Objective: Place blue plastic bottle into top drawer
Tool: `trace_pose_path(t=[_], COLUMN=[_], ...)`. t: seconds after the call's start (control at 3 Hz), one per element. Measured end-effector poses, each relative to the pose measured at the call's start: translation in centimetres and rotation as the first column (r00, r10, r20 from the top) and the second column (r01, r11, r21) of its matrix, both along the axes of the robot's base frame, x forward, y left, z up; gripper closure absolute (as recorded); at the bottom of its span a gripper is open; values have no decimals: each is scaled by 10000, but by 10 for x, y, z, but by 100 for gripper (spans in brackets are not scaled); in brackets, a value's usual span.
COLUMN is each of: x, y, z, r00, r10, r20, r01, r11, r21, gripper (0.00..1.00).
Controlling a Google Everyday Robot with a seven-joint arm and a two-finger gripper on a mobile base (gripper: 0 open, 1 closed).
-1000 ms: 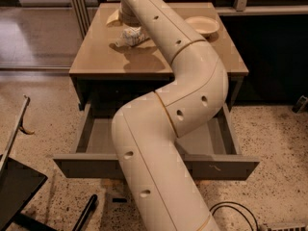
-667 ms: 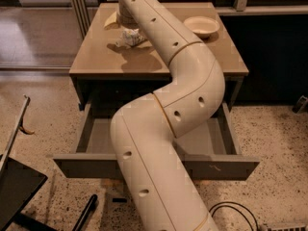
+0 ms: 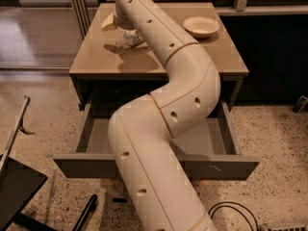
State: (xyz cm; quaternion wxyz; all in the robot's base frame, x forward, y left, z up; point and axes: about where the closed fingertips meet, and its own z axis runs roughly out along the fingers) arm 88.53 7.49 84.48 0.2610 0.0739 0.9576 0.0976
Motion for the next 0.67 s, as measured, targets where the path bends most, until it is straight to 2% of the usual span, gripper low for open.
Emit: trace_pose_path(t=[0.67], x=[0], y=[9], z=[-1], r00=[10000], r10=[16], r20=[36], r01=[-15], r11=[9991], r21=[-428], gripper=[0])
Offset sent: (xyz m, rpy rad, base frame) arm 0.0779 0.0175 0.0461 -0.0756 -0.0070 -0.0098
